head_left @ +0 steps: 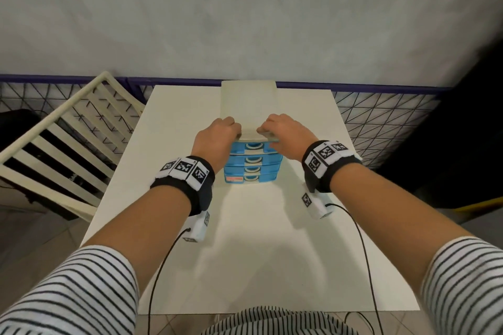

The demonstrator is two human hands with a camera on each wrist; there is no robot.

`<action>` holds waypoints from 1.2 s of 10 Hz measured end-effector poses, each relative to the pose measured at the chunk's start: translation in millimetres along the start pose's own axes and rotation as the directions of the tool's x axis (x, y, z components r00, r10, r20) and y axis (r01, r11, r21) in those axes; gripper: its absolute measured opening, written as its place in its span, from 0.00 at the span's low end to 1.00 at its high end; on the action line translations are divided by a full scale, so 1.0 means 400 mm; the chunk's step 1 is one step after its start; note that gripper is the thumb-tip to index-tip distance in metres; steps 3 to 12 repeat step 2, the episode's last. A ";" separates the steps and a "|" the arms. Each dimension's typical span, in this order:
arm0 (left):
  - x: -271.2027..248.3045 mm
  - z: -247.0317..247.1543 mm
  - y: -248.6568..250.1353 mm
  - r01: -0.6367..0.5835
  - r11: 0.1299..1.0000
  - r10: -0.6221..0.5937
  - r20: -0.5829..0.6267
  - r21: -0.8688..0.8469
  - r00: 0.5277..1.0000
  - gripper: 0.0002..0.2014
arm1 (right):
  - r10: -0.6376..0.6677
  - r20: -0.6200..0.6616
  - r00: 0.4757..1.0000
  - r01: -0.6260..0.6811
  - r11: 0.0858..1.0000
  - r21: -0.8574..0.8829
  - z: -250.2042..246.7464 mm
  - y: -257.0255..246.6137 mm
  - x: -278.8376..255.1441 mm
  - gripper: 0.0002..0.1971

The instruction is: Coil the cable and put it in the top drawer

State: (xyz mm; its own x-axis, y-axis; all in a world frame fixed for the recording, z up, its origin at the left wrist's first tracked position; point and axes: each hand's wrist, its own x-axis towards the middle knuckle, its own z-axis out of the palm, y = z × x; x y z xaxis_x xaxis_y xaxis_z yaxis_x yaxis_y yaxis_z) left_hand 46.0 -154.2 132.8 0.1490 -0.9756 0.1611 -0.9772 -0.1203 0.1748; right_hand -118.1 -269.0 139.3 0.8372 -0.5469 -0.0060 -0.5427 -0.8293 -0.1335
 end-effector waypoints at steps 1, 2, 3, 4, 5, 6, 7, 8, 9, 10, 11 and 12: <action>-0.008 -0.024 -0.003 0.002 0.997 0.002 0.061 -0.072 0.998 0.17 | -0.022 0.076 0.997 0.015 0.996 0.090 -0.018 0.013 -0.021 0.25; -0.047 -0.019 -0.015 0.038 0.984 -0.025 0.076 -0.172 0.997 0.21 | 0.068 0.042 0.997 -0.074 0.982 0.173 0.011 0.007 -0.079 0.25; -0.047 -0.019 -0.015 0.038 0.984 -0.025 0.076 -0.172 0.997 0.21 | 0.068 0.042 0.997 -0.074 0.982 0.173 0.011 0.007 -0.079 0.25; -0.047 -0.019 -0.015 0.038 0.984 -0.025 0.076 -0.172 0.997 0.21 | 0.068 0.042 0.997 -0.074 0.982 0.173 0.011 0.007 -0.079 0.25; -0.047 -0.019 -0.015 0.038 0.984 -0.025 0.076 -0.172 0.997 0.21 | 0.068 0.042 0.997 -0.074 0.982 0.173 0.011 0.007 -0.079 0.25; -0.047 -0.019 -0.015 0.038 0.984 -0.025 0.076 -0.172 0.997 0.21 | 0.068 0.042 0.997 -0.074 0.982 0.173 0.011 0.007 -0.079 0.25; -0.047 -0.019 -0.015 0.038 0.984 -0.025 0.076 -0.172 0.997 0.21 | 0.068 0.042 0.997 -0.074 0.982 0.173 0.011 0.007 -0.079 0.25; -0.047 -0.019 -0.015 0.038 0.984 -0.025 0.076 -0.172 0.997 0.21 | 0.068 0.042 0.997 -0.074 0.982 0.173 0.011 0.007 -0.079 0.25; -0.047 -0.019 -0.015 0.038 0.984 -0.025 0.076 -0.172 0.997 0.21 | 0.068 0.042 0.997 -0.074 0.982 0.173 0.011 0.007 -0.079 0.25; -0.047 -0.019 -0.015 0.038 0.984 -0.025 0.076 -0.172 0.997 0.21 | 0.068 0.042 0.997 -0.074 0.982 0.173 0.011 0.007 -0.079 0.25; -0.047 -0.019 -0.015 0.038 0.984 -0.025 0.076 -0.172 0.997 0.21 | 0.068 0.042 0.997 -0.074 0.982 0.173 0.011 0.007 -0.079 0.25; -0.047 -0.019 -0.015 0.038 0.984 -0.025 0.076 -0.172 0.997 0.21 | 0.068 0.042 0.997 -0.074 0.982 0.173 0.011 0.007 -0.079 0.25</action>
